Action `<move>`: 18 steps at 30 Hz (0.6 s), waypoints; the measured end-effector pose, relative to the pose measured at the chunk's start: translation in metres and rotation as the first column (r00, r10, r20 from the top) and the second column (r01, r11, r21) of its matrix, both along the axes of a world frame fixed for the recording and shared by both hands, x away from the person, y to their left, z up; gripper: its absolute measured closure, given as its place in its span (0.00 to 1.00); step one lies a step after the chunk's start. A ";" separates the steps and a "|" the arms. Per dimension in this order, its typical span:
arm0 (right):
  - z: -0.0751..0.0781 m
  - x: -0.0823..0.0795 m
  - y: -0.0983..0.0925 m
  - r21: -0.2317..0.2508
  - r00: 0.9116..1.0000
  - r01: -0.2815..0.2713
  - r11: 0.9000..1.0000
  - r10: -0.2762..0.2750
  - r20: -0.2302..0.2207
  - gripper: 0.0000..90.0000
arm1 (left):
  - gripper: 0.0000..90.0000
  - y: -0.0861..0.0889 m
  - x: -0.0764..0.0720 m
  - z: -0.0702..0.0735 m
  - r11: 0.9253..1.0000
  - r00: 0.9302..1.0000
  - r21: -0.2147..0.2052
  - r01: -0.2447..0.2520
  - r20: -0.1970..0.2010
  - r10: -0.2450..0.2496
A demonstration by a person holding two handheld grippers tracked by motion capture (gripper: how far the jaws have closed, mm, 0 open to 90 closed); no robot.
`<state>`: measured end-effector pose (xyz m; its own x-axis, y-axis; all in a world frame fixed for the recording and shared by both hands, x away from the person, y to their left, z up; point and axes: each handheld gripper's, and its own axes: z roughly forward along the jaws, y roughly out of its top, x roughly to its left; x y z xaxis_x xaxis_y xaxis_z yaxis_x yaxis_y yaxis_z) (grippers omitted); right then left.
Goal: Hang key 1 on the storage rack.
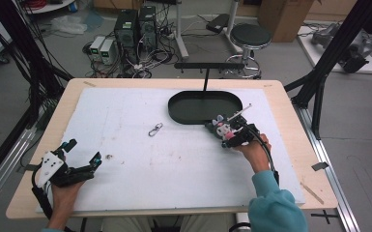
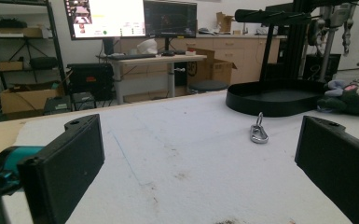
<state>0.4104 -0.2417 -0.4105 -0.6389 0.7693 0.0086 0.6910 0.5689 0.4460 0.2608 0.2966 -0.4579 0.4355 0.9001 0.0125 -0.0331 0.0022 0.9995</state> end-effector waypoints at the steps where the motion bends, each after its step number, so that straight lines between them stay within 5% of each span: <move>1: 0.000 0.000 0.000 0.008 1.000 0.001 1.000 -0.001 -0.006 0.49 | 0.02 0.000 0.000 0.000 1.000 1.000 0.000 0.000 0.001 0.000; 18: 0.005 0.000 -0.008 0.062 0.999 0.040 0.997 -0.038 -0.031 0.60 | 0.02 0.000 0.000 0.000 1.000 1.000 -0.001 -0.001 0.001 0.001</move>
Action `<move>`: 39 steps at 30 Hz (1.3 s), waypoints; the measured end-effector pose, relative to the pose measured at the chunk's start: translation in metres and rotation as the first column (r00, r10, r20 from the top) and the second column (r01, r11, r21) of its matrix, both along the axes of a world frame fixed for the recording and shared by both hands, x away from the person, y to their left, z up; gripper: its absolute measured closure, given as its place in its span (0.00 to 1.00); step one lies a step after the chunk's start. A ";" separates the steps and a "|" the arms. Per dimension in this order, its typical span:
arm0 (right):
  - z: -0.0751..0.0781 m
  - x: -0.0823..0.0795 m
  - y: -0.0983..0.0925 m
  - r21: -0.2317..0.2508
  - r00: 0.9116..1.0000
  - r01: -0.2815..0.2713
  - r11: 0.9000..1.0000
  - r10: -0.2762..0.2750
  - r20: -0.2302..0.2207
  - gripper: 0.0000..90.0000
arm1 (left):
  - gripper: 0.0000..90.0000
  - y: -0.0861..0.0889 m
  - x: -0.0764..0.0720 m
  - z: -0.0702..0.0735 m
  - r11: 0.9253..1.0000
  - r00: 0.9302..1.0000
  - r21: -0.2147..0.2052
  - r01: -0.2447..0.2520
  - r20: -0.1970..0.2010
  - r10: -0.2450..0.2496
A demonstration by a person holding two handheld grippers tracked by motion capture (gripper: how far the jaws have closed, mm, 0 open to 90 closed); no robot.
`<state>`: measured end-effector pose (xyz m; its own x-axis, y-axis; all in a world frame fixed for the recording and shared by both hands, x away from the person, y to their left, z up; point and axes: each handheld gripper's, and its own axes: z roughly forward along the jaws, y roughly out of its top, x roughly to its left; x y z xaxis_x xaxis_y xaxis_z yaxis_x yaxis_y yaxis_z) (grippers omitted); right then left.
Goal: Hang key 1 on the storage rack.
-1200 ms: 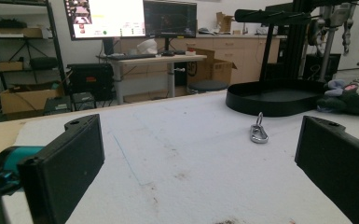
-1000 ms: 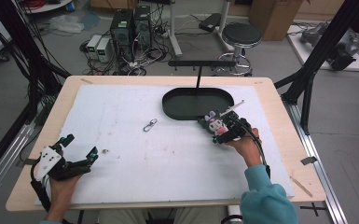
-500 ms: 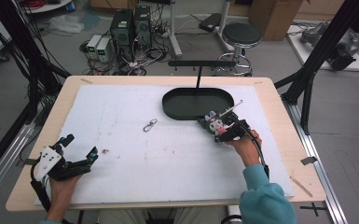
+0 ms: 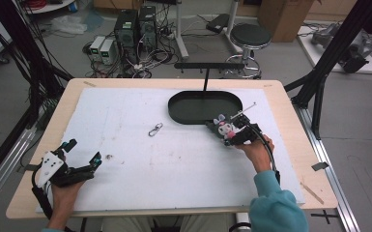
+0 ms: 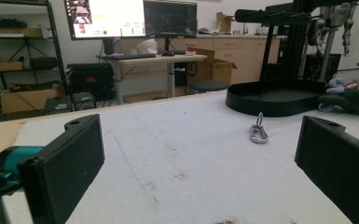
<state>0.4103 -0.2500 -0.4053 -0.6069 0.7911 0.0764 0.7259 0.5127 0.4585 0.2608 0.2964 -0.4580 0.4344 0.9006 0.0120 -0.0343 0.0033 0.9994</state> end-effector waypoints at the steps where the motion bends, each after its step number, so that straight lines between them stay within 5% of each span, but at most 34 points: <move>1: 0.001 0.000 0.000 0.011 1.000 0.003 1.000 -0.003 0.005 0.60 | 0.02 0.000 0.000 0.000 1.000 1.000 0.001 0.000 0.000 0.000; 19: 0.024 -0.003 -0.024 0.173 0.993 0.054 0.983 -0.072 0.098 0.60 | 0.02 0.000 0.000 0.000 1.000 1.000 -0.001 0.000 0.001 0.000; 28: 0.046 -0.003 -0.037 0.234 0.975 0.074 0.969 -0.119 0.188 0.60 | 0.02 0.000 0.000 0.000 1.000 1.000 0.001 0.000 0.001 0.000; 39: 0.053 0.000 -0.052 0.312 0.959 0.089 0.946 -0.166 0.230 0.60 | 0.02 0.000 0.000 0.000 1.000 1.000 0.001 0.000 0.001 0.000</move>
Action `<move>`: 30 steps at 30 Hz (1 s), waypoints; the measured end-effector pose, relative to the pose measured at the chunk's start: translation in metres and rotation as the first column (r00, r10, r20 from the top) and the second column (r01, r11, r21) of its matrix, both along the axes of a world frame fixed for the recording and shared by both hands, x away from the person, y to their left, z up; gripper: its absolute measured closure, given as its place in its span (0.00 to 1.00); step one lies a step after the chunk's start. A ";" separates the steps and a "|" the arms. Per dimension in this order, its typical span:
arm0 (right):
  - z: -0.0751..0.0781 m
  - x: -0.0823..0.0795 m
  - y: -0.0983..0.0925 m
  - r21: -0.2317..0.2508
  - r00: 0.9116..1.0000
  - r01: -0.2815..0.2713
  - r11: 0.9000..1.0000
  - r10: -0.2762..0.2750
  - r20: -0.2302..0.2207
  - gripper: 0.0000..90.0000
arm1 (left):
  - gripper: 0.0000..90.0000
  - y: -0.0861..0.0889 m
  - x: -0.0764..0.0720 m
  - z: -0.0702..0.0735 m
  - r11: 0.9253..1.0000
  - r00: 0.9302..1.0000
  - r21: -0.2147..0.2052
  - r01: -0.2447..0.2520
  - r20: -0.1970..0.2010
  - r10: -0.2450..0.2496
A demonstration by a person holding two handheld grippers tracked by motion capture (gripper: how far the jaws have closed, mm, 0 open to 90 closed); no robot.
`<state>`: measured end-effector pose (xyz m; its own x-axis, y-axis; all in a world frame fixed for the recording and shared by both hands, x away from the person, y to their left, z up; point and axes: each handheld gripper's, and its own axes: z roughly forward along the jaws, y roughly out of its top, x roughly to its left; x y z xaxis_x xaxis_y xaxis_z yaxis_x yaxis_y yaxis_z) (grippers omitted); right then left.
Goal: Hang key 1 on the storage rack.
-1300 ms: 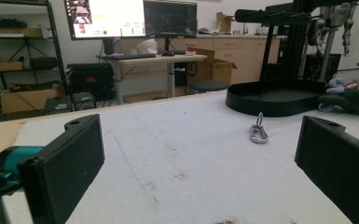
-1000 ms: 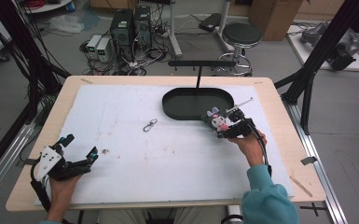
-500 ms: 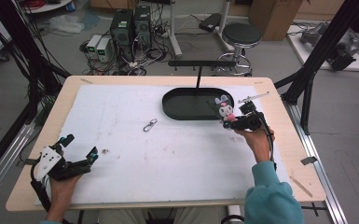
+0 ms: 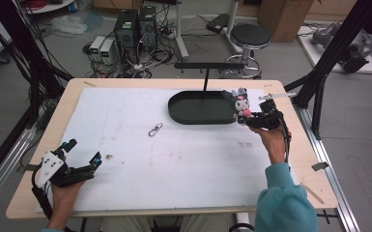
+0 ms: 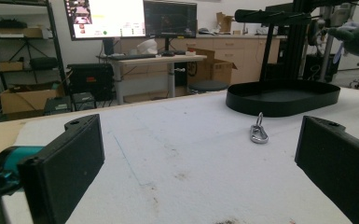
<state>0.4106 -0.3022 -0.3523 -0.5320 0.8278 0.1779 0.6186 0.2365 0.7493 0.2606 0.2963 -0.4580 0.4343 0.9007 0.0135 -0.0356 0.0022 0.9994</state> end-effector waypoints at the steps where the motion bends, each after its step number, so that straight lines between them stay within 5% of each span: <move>1: 0.002 0.000 -0.001 0.002 1.000 0.006 1.000 -0.006 0.005 0.60 | 0.02 0.000 0.000 0.000 1.000 1.000 0.000 0.000 0.000 0.000; 14: 0.031 0.012 -0.009 0.072 0.997 0.049 0.996 -0.053 0.059 0.60 | 0.02 0.000 0.000 0.000 1.000 1.000 0.000 0.000 -0.001 0.000; 30: 0.050 0.030 -0.010 0.082 0.994 0.056 0.995 -0.064 0.090 0.60 | 0.02 0.000 0.000 0.000 1.000 1.000 0.001 -0.001 -0.001 0.001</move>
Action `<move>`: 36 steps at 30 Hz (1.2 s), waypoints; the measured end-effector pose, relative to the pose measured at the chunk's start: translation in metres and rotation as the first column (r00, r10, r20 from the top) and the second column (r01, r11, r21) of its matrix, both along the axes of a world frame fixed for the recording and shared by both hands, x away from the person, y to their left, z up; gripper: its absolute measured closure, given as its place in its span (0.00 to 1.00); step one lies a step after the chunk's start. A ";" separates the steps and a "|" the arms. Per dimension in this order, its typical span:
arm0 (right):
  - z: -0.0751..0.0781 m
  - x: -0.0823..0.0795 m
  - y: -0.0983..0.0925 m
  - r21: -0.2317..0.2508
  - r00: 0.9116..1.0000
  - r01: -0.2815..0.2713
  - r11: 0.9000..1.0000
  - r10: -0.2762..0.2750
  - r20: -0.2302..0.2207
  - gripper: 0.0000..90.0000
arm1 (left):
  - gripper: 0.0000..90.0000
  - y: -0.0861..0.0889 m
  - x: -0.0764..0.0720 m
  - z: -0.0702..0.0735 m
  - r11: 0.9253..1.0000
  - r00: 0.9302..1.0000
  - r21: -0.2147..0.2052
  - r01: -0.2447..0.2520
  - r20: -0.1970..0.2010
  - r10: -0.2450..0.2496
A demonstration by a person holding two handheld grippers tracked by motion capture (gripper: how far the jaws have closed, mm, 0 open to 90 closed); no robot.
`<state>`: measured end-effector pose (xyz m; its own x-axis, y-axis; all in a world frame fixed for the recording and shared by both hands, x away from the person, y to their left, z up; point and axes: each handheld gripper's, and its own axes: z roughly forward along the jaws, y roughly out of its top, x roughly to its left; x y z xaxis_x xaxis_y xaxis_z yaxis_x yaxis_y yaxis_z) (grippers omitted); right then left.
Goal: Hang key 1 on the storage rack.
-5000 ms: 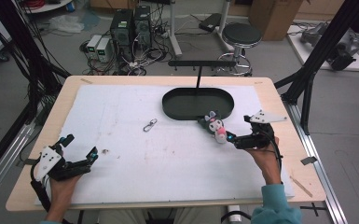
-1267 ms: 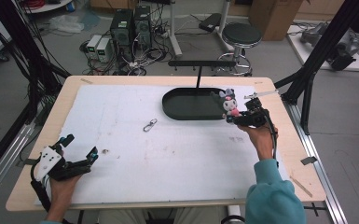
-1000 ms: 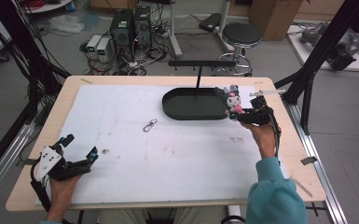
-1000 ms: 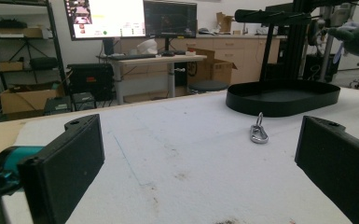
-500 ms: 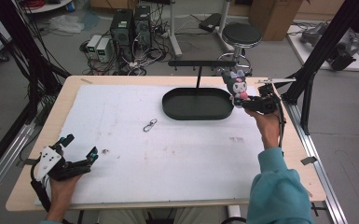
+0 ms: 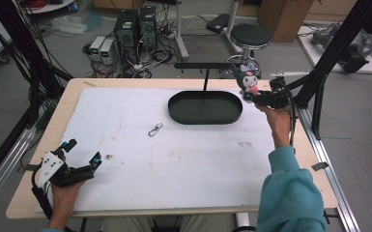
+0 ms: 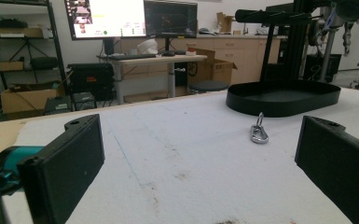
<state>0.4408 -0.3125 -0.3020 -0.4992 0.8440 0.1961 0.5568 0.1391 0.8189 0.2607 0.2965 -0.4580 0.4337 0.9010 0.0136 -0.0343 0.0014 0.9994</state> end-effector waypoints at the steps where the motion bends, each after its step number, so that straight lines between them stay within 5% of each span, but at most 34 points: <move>1: 0.001 0.002 -0.001 0.007 1.000 0.000 1.000 0.000 0.000 0.60 | 0.02 0.000 0.000 0.000 1.000 1.000 -0.002 -0.001 -0.001 0.001; 14: 0.011 0.014 0.006 -0.017 1.000 0.001 1.000 -0.001 0.012 0.60 | 0.02 0.000 0.000 0.000 1.000 1.000 -0.002 -0.001 0.000 0.001; 36: 0.006 0.030 -0.005 -0.003 0.999 0.045 0.999 -0.045 0.000 0.60 | 0.02 0.000 0.000 0.000 1.000 1.000 0.000 0.000 0.000 0.000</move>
<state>0.4712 -0.3174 -0.2960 -0.4605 0.8663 0.1935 0.5629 0.1164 0.8183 0.2607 0.2965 -0.4580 0.4337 0.9009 0.0138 -0.0345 0.0014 0.9994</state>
